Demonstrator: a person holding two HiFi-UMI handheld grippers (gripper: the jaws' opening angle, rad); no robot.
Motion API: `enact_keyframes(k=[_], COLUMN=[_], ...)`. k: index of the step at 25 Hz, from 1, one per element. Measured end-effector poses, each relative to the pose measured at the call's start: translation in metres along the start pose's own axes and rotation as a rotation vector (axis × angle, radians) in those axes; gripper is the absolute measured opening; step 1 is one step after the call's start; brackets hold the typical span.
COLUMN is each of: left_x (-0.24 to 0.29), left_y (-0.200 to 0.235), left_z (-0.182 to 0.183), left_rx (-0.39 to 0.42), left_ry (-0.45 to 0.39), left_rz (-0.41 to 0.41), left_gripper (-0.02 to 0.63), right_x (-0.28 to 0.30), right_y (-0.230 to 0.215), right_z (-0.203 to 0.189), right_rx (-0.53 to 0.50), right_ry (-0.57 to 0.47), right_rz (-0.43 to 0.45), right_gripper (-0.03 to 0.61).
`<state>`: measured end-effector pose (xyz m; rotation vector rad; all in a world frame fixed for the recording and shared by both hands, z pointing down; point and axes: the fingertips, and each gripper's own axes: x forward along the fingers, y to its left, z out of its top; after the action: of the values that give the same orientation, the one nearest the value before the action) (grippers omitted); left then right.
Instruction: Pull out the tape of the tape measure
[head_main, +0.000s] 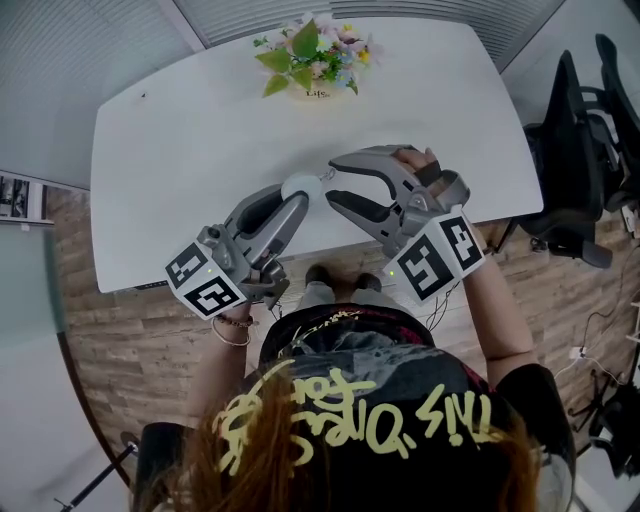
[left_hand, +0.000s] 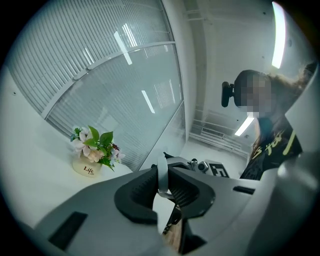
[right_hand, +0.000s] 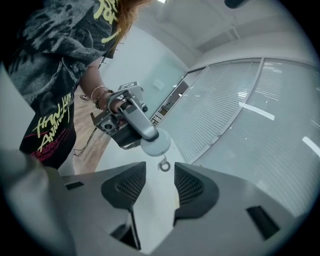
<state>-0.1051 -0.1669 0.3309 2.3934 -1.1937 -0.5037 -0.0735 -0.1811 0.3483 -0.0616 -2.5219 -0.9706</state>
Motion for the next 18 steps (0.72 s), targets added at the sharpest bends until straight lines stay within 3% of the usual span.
enact_keyframes(k=[4, 9, 11, 18], left_x=[0.004, 0.013, 0.015, 0.019], left_y=[-0.003, -0.006, -0.005, 0.001], left_z=[0.001, -0.002, 0.000, -0.001], left_rx=[0.073, 0.155, 0.176, 0.215], left_ry=[0.025, 0.069, 0.072, 0.087], left_rz=[0.005, 0.003, 0.002, 0.014], left_gripper=[0.058, 0.058, 0.058, 0.058], right_x=[-0.002, 0.005, 0.006, 0.009], right_y=[-0.008, -0.009, -0.010, -0.016], right_z=[0.000, -0.003, -0.006, -0.017], right_rx=[-0.001, -0.085, -0.113, -0.118], right_ry=[-0.010, 0.028, 0.042, 0.096], right_rz=[-0.056, -0.075, -0.091, -0.101], right_gripper=[0.169, 0.166, 0.082, 0.072])
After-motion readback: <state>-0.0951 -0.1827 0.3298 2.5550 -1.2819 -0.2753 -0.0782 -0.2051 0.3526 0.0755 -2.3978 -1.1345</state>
